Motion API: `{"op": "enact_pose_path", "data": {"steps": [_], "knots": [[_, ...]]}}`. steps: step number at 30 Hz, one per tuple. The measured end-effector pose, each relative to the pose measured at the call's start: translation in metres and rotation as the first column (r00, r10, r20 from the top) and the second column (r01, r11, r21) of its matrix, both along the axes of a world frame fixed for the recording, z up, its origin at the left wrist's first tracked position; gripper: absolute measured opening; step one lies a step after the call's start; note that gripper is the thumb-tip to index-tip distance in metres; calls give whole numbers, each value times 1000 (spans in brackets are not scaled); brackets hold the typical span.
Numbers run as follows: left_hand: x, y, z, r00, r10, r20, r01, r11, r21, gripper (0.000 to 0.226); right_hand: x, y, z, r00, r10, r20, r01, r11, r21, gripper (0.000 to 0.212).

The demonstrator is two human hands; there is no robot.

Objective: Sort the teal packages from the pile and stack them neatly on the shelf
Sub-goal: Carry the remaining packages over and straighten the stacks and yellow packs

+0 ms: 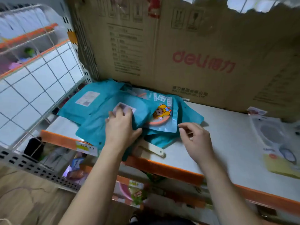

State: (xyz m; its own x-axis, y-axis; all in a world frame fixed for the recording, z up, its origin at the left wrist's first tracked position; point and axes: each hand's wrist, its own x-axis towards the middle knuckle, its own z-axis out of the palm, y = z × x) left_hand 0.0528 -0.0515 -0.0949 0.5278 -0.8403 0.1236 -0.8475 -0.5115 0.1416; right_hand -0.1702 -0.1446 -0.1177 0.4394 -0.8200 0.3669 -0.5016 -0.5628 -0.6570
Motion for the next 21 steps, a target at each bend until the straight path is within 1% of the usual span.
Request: {"op": "enact_pose_path", "data": {"steps": [2, 4, 5, 7, 9, 11, 14, 17, 19, 21], "knots": [[8, 5, 9, 998, -51, -25, 49, 996, -77, 71, 7, 2, -2, 999, -28, 17, 28, 1000, 10, 14], [16, 10, 21, 997, -82, -10, 79, 978, -194, 63, 15, 0, -2, 999, -39, 23, 38, 999, 21, 15], [20, 13, 27, 995, -98, -7, 93, 956, -277, 57, 20, -1, -1, 999, -43, 20, 43, 999, 19, 15], [28, 17, 40, 990, -140, -14, 119, 881, -458, 43, 32, -5, 3, 998, -56, 8, 56, 998, -22, 15], [39, 21, 52, 987, -162, -15, 126, 819, -560, 35, 45, -12, 9, 999, -54, 6, 55, 996, -69, 14], [52, 26, 61, 979, -186, -89, 88, 770, -632, 35, 59, -23, 16, 1000, -30, -7, 29, 995, -92, 14], [70, 35, 68, 957, -227, -179, 27, 686, -727, 36, 82, -44, 23, 992, 36, -122, -42, 998, -48, 21], [83, 46, 72, 935, -260, -243, -18, 647, -762, 29, 104, -62, 27, 963, 99, -249, -96, 995, 21, 35], [90, 51, 75, 921, -278, -273, -43, 623, -781, 29, 117, -73, 27, 939, 110, -327, -99, 994, 49, 45], [97, 56, 77, 909, -289, -300, -79, 589, -804, 25, 127, -81, 24, 894, 110, -435, -82, 993, 83, 55]]}}
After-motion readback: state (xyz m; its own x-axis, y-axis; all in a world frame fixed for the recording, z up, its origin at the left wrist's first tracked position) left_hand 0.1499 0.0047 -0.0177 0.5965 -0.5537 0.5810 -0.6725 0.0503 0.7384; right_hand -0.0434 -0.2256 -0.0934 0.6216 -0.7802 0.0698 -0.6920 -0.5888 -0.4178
